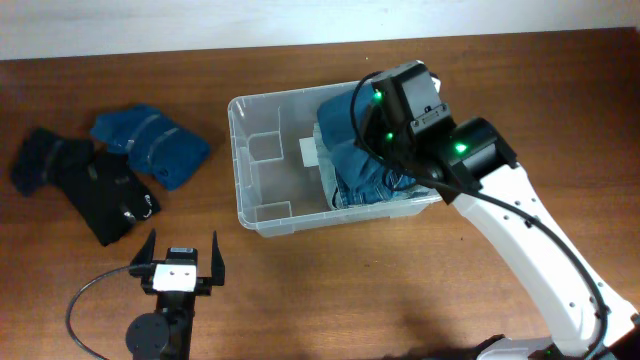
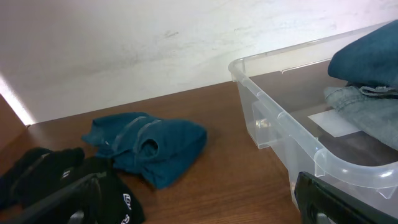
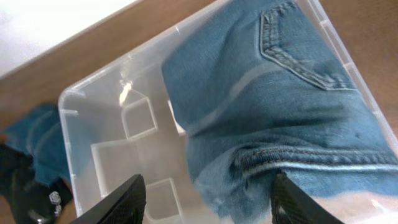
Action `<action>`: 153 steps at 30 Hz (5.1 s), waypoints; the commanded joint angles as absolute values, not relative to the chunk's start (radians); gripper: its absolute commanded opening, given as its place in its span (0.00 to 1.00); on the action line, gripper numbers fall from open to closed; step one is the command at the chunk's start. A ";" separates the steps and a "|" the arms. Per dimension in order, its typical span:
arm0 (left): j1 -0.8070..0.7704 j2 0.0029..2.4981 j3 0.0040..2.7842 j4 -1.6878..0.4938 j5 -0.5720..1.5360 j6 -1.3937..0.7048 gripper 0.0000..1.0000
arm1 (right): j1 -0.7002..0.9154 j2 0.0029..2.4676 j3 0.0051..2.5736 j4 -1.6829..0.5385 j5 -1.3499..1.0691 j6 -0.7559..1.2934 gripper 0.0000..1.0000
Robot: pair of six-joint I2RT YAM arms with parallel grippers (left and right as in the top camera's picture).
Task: Pack container
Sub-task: 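Carry the dark-blue jeans with the right gripper onto the light jeans, then press the jeans down, open the right gripper and withdraw right, then reach the left gripper to the teal taped sweater and grasp it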
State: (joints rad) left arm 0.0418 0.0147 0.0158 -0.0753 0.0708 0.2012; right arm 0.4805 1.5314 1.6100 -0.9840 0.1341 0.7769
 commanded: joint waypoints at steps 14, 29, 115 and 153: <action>0.049 0.007 0.009 -0.076 0.060 0.192 0.99 | 0.477 1.653 1.637 -1.048 0.308 0.419 0.06; 0.049 0.007 0.009 -0.076 0.060 0.192 0.99 | 0.419 2.040 1.623 -1.098 0.296 0.435 0.04; 0.049 0.007 0.009 -0.076 0.060 0.192 0.99 | -0.315 1.812 1.766 -1.209 0.063 0.426 0.99; 0.093 1.130 1.062 -0.297 0.229 -0.034 0.99 | -0.361 1.813 1.766 -1.208 0.063 0.426 0.98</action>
